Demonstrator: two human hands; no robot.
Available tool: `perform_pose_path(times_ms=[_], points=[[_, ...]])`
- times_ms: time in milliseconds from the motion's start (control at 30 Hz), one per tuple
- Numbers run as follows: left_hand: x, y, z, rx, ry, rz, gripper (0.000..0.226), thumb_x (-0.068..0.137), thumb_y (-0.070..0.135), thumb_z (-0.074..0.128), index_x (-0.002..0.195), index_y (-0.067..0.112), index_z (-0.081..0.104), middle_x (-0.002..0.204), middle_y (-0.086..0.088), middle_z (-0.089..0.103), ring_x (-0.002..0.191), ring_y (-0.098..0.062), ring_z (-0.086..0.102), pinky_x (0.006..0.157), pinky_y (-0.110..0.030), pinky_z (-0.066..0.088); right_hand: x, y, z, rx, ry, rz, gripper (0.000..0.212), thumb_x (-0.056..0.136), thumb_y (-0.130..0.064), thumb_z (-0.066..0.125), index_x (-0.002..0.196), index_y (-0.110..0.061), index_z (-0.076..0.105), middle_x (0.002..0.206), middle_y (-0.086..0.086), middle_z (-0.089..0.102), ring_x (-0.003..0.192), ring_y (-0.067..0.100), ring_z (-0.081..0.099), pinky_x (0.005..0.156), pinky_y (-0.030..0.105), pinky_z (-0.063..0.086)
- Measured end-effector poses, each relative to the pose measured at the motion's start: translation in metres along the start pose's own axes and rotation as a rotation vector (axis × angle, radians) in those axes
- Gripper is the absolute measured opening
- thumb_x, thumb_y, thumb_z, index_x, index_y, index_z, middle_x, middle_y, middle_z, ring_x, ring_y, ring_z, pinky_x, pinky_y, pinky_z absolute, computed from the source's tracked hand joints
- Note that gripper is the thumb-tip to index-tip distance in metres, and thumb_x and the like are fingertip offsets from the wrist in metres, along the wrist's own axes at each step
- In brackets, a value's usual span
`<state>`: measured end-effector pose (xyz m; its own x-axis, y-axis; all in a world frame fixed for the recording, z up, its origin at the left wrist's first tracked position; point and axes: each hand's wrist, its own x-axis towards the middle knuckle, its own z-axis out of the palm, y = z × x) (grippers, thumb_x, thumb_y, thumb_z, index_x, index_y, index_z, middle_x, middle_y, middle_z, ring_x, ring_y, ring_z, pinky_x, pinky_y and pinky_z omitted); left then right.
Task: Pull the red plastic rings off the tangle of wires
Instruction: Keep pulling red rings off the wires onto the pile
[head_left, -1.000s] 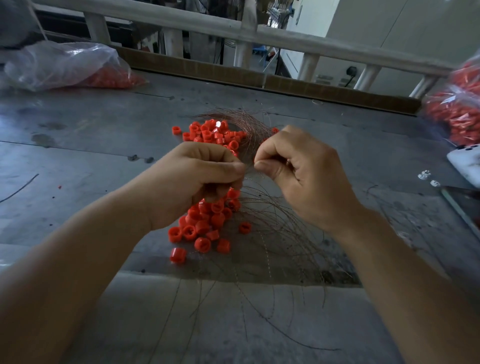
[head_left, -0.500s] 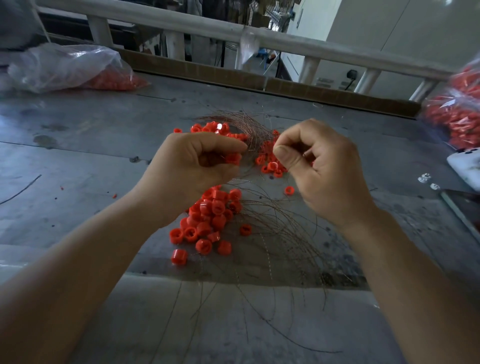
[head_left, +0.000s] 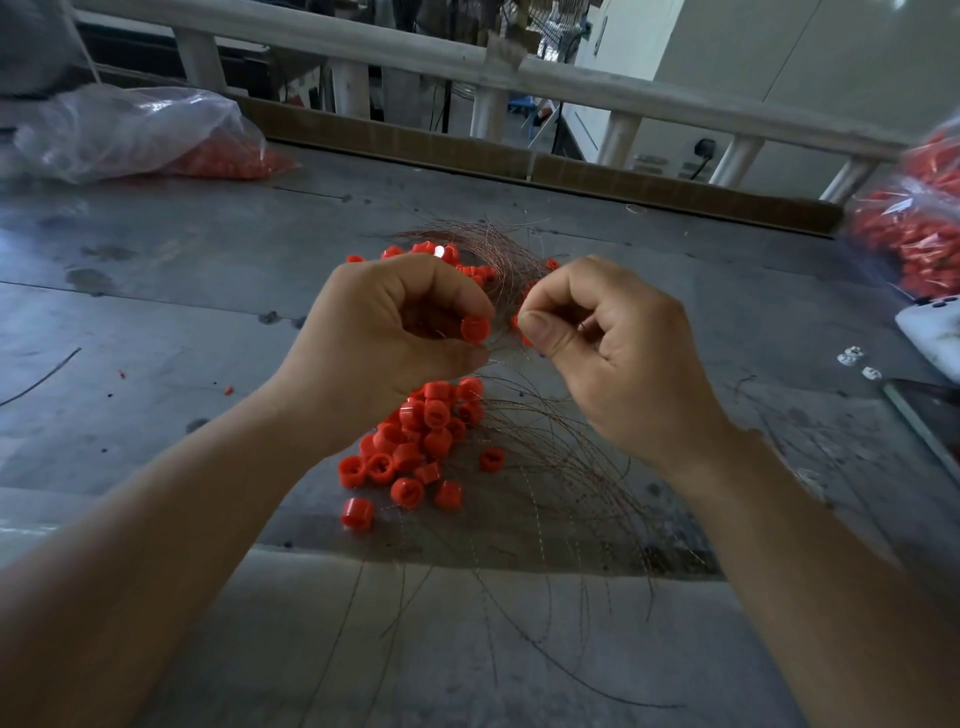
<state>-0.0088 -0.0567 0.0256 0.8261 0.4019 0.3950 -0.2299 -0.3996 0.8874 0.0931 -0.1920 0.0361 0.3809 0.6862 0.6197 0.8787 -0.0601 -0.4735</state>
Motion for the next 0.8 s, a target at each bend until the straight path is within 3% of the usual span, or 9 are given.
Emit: perform_pose_path(times_ms=[200, 400, 667, 800], points=[[-0.0016, 0.0029, 0.0, -0.015, -0.013, 0.018, 0.023, 0.051, 0.026, 0.07, 0.073, 0.024, 0.065, 0.079, 0.004, 0.071, 0.068, -0.009, 0.067, 0.066, -0.019, 0.055, -0.0013, -0.0029, 0.005, 0.01, -0.054, 0.006, 0.01, 0.082, -0.014, 0.059, 0.078, -0.006, 0.062, 0.072, -0.003, 0.058, 0.069, 0.005, 0.053, 0.062, 0.007, 0.038], [-0.0028, 0.004, 0.0001, -0.063, -0.003, 0.021, 0.024, 0.05, 0.025, 0.071, 0.073, 0.023, 0.065, 0.077, 0.005, 0.071, 0.069, -0.011, 0.068, 0.065, -0.021, 0.056, -0.002, -0.0033, 0.0041, 0.023, -0.06, 0.035, 0.007, 0.081, -0.018, 0.058, 0.076, -0.014, 0.06, 0.07, -0.019, 0.051, 0.064, -0.006, 0.048, 0.06, 0.005, 0.036], [-0.0055, 0.0076, 0.0015, -0.088, -0.029, 0.046, 0.025, 0.05, 0.03, 0.07, 0.074, 0.022, 0.065, 0.075, 0.006, 0.071, 0.071, -0.01, 0.068, 0.067, -0.017, 0.054, -0.0031, -0.0053, 0.0035, 0.017, -0.087, 0.058, 0.008, 0.082, -0.018, 0.059, 0.075, -0.018, 0.057, 0.066, -0.02, 0.047, 0.06, -0.005, 0.047, 0.057, 0.007, 0.035], [-0.0037, 0.0044, -0.0024, -0.295, -0.08, -0.031, 0.03, 0.054, 0.017, 0.078, 0.083, 0.02, 0.072, 0.082, 0.0, 0.073, 0.079, -0.013, 0.07, 0.07, -0.017, 0.053, -0.0018, -0.0046, -0.0013, 0.029, -0.055, 0.083, 0.01, 0.084, -0.016, 0.058, 0.074, -0.016, 0.057, 0.063, -0.019, 0.048, 0.058, -0.004, 0.049, 0.055, 0.008, 0.035]])
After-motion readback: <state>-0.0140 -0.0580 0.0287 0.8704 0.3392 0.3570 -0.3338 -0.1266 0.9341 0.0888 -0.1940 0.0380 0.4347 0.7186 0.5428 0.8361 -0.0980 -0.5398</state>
